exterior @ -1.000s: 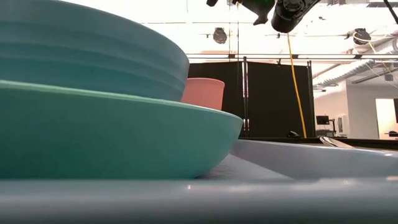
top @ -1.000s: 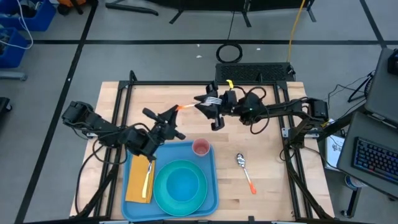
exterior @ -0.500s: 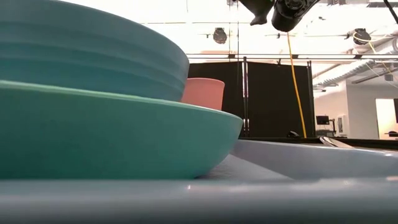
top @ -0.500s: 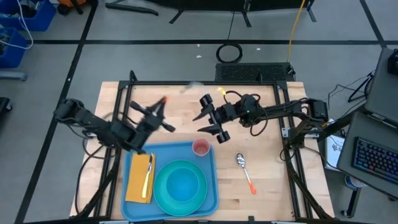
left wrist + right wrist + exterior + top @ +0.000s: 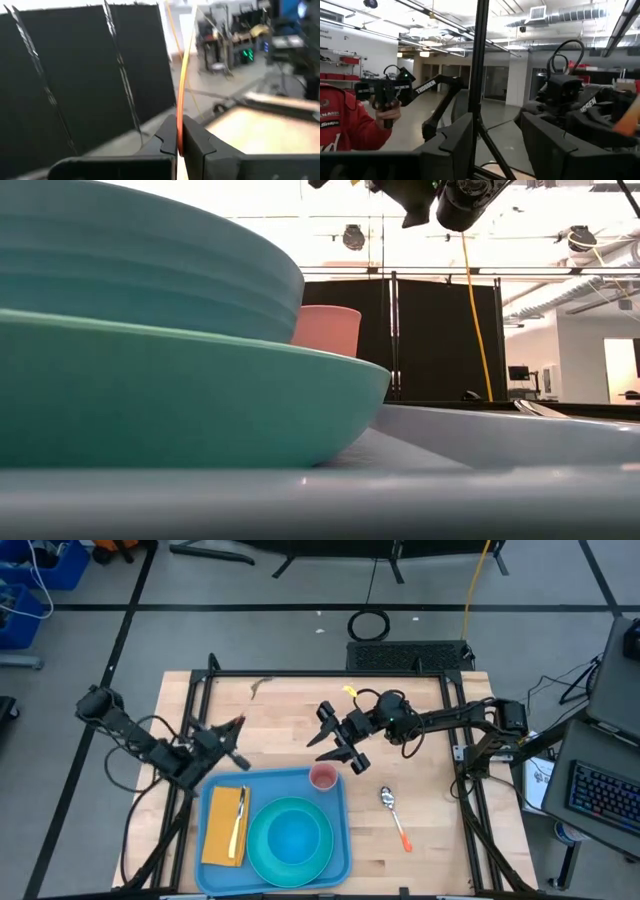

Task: Set up tray
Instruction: Put the orange fork on top of the yellow table napkin to the left of the yellow table knife on the blue tray

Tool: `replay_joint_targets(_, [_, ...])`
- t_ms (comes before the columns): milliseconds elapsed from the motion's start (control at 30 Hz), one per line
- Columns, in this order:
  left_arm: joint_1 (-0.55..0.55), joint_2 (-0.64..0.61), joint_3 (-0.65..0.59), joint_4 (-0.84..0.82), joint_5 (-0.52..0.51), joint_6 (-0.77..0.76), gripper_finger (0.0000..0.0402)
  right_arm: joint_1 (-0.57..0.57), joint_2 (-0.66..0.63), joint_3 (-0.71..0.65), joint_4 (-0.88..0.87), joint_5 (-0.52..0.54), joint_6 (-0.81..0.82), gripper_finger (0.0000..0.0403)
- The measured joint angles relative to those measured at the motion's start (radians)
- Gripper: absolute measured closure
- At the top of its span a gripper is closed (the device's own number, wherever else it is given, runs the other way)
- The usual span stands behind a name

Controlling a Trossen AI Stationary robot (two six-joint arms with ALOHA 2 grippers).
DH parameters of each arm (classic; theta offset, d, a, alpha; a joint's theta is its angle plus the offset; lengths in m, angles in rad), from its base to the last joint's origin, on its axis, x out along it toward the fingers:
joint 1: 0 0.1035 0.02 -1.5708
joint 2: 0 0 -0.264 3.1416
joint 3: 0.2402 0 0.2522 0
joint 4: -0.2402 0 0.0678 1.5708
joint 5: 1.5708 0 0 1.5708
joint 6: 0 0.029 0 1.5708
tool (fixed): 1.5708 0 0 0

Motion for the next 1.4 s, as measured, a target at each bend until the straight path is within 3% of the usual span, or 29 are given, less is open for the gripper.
replay_joint_targets(100, [-0.094,-0.009,-0.013,-0.008,-0.097,-0.058,0.0394,0.000,-0.001,0.000,-0.046,0.000,0.003,0.0246])
replay_joint_targets(400, [-0.292,-0.003,-0.024,-0.047,-0.098,-0.311,0.0394,0.000,0.000,0.000,-0.205,0.008,-0.054,0.0252])
replay_joint_targets(633, [-0.428,0.007,-0.024,-0.234,-0.098,-0.606,0.0394,0.000,0.000,0.000,-0.331,0.008,-0.097,0.0261])
replay_joint_targets(800, [-0.497,0.007,-0.024,-0.528,-0.097,-0.989,0.0394,-0.001,0.000,0.000,-0.342,0.012,-0.103,0.0266])
replay_joint_targets(1067, [-0.568,0.033,-0.025,-1.163,-0.082,-1.854,0.0394,0.000,0.000,0.000,-0.325,0.059,0.032,0.0273])
replay_joint_targets(1133, [-0.585,0.054,-0.024,-1.230,-0.075,-2.019,0.0394,0.001,0.000,0.000,-0.326,0.058,0.035,0.0272])
replay_joint_targets(1233, [-0.597,0.108,-0.025,-1.242,-0.057,-2.130,0.0394,0.002,-0.014,0.018,-0.422,0.060,0.017,0.0271])
replay_joint_targets(1400, [-0.613,0.220,-0.025,-1.241,-0.045,-2.275,0.0394,0.021,-0.008,0.135,-0.764,0.232,-0.130,0.0271])
